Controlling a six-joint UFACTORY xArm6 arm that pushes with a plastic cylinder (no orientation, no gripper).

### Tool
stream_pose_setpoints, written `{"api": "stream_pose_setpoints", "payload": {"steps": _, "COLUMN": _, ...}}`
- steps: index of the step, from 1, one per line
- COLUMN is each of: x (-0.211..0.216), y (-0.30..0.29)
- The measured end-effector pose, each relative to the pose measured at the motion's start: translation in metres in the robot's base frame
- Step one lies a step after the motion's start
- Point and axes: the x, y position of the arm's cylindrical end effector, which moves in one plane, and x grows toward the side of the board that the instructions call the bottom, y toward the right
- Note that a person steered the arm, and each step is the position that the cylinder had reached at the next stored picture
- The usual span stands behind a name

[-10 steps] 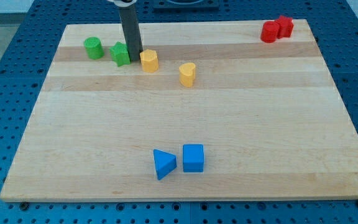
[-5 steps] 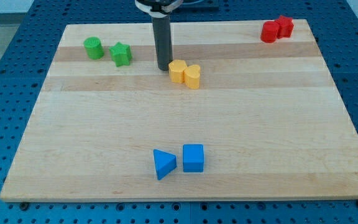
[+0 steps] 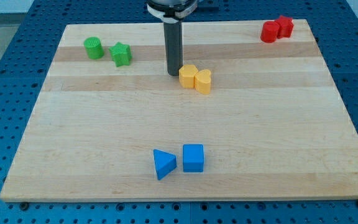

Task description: Separate the hexagon and the green star

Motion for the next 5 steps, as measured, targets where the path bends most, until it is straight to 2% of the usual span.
{"api": "stream_pose_setpoints", "payload": {"steps": 5, "x": -0.0044, "y": 0.0}}
